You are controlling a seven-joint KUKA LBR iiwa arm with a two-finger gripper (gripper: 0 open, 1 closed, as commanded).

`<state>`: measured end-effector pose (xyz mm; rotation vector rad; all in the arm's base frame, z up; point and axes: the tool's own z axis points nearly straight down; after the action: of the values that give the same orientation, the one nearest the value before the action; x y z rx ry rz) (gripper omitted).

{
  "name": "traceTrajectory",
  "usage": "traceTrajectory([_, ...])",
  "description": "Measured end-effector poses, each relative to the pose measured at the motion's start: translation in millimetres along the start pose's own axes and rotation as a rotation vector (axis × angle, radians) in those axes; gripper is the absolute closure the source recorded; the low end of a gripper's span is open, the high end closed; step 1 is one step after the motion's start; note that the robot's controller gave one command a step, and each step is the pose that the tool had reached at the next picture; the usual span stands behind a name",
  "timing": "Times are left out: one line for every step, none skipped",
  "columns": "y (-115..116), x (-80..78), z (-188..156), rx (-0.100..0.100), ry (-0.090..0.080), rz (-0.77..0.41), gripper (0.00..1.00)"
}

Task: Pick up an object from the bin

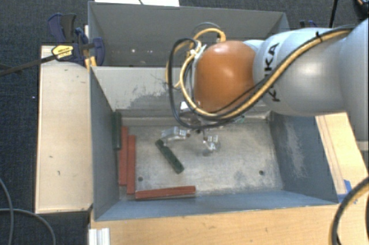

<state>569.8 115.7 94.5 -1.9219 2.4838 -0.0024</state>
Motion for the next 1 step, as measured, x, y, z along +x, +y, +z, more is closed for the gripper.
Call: traceTrajectory([1.3, -4.0, 1.2, -0.001, -0.002, -0.004, 0.00])
